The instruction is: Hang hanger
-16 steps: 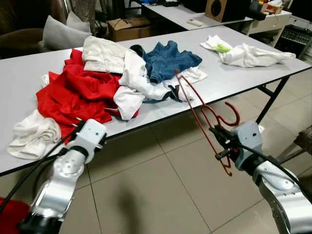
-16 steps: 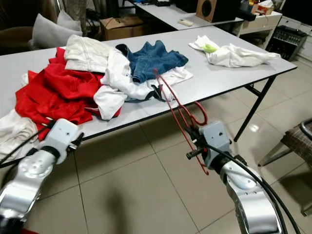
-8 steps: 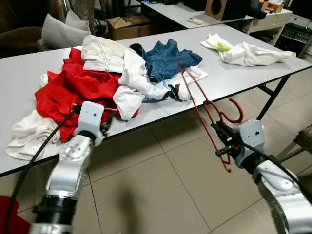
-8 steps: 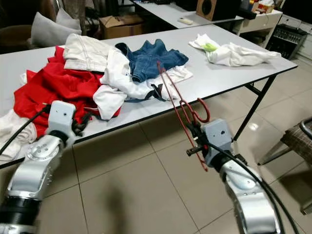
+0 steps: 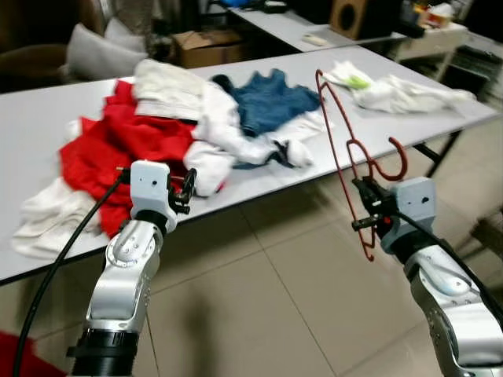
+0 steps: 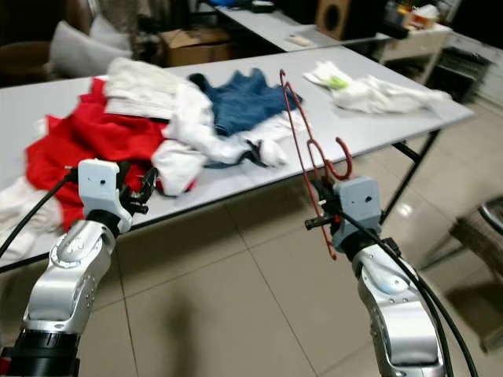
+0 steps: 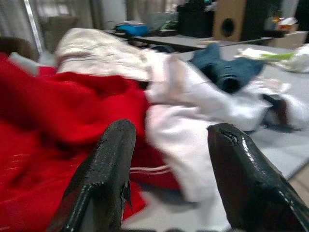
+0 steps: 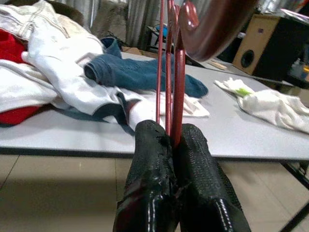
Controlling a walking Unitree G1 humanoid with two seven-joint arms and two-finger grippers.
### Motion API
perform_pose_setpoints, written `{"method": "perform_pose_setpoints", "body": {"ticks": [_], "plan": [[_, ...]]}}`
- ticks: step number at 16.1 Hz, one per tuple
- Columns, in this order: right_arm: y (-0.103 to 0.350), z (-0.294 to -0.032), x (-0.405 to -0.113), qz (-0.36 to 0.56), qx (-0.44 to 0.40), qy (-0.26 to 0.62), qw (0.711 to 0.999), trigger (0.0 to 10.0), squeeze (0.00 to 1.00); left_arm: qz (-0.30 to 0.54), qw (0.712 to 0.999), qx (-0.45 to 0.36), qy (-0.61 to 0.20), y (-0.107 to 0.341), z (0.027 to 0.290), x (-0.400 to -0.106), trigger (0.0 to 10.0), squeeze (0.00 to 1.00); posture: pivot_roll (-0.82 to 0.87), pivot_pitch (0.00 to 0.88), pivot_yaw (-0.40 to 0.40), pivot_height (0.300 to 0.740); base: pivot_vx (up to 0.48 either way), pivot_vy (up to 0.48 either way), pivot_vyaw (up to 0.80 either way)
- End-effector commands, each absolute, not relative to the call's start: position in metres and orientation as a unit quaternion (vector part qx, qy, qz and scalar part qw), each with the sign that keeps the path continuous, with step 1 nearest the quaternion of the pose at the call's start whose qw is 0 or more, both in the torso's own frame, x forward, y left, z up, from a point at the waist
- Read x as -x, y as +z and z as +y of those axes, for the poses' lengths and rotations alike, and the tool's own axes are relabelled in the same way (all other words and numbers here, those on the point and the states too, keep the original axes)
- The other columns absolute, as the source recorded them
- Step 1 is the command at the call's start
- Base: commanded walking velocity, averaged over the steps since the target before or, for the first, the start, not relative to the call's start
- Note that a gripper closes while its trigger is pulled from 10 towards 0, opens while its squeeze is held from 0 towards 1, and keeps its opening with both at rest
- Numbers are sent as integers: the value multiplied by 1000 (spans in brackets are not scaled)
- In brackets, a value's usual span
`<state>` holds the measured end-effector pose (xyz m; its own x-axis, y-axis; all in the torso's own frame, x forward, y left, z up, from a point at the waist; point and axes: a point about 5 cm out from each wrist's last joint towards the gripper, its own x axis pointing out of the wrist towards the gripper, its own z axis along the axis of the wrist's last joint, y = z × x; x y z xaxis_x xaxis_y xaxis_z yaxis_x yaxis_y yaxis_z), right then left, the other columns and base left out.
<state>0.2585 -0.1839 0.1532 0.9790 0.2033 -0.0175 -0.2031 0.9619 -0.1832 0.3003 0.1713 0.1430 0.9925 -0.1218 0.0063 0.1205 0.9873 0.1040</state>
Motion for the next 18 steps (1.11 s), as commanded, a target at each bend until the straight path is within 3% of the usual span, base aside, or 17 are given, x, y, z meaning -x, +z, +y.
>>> {"method": "perform_pose_setpoints", "body": {"ticks": [1, 10, 12, 15, 16, 18], "plan": [[155, -186, -261, -1, 87, 94, 992, 10000, 0, -10, 996, -72, -55, 145, 175, -300, 10000, 0, -136, 0, -15, 740, 382, 0, 800], [153, -188, -258, 5, 90, 110, 990, 10000, 0, 10, 990, -128, -65, 138, 173, -302, 10000, 0, -142, 0, -9, 740, 369, 0, 0], [153, -188, -258, 5, 92, 113, 989, 10000, 0, 27, 988, -140, -59, 135, 179, -304, 10000, 0, -142, 0, -15, 740, 0, 0, 0], [153, -189, -259, 6, 94, 113, 989, 10000, 0, 26, 973, -215, -83, 137, 186, -309, 10000, 0, -141, 0, -20, 740, 0, 0, 0], [154, -188, -260, 9, 105, 123, 987, 10000, 0, 32, 942, -317, -106, 139, 196, -318, 10000, 0, -145, 0, -17, 740, 0, 0, 0], [155, -187, -260, 9, 109, 130, 985, 10000, 0, 44, 927, -357, -105, 143, 207, -327, 10000, 0, -148, 0, -16, 740, 0, 0, 0]]}}
